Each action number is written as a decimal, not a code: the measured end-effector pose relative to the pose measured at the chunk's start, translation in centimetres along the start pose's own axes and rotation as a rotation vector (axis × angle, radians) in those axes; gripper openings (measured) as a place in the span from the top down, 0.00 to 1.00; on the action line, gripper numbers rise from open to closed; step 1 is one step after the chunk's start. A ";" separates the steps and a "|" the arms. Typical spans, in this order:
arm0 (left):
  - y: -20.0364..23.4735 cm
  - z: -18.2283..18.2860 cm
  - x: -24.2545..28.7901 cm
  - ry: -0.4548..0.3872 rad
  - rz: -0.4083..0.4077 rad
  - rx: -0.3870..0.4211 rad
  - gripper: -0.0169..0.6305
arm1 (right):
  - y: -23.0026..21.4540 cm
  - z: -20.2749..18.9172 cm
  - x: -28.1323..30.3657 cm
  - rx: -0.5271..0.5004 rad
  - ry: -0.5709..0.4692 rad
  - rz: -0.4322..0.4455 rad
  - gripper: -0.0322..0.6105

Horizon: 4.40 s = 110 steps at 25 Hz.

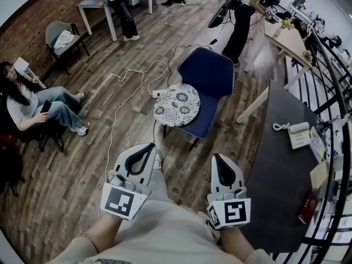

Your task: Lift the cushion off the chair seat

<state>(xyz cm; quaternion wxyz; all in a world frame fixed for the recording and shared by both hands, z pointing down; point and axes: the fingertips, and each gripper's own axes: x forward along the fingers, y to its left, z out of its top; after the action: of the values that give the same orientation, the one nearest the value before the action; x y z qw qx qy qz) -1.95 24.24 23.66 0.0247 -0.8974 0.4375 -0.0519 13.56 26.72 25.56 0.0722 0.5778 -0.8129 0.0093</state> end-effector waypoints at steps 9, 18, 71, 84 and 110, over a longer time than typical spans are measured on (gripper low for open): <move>8.3 -1.9 8.9 0.037 -0.030 -0.013 0.97 | -2.4 -0.6 11.7 0.009 0.056 -0.012 0.95; 17.2 -2.0 17.2 0.057 -0.057 -0.033 0.97 | -4.2 2.0 23.9 0.008 0.076 -0.027 0.95; 32.8 -23.9 37.0 0.312 -0.026 -0.322 0.93 | -18.0 -15.1 45.8 0.115 0.353 -0.052 0.95; 34.4 -49.6 41.3 0.481 -0.050 -0.630 0.81 | -21.5 -35.9 52.2 0.201 0.548 -0.082 0.75; 27.7 -79.5 42.9 0.648 -0.165 -0.913 0.67 | -23.5 -63.4 53.6 0.388 0.729 -0.146 0.60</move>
<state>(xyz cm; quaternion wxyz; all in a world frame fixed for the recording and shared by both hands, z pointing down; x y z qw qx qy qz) -6.52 -26.55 103.21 -0.5056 -0.7865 0.3290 -0.1323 25.19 -25.11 93.59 0.2453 0.5957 -0.6743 0.3609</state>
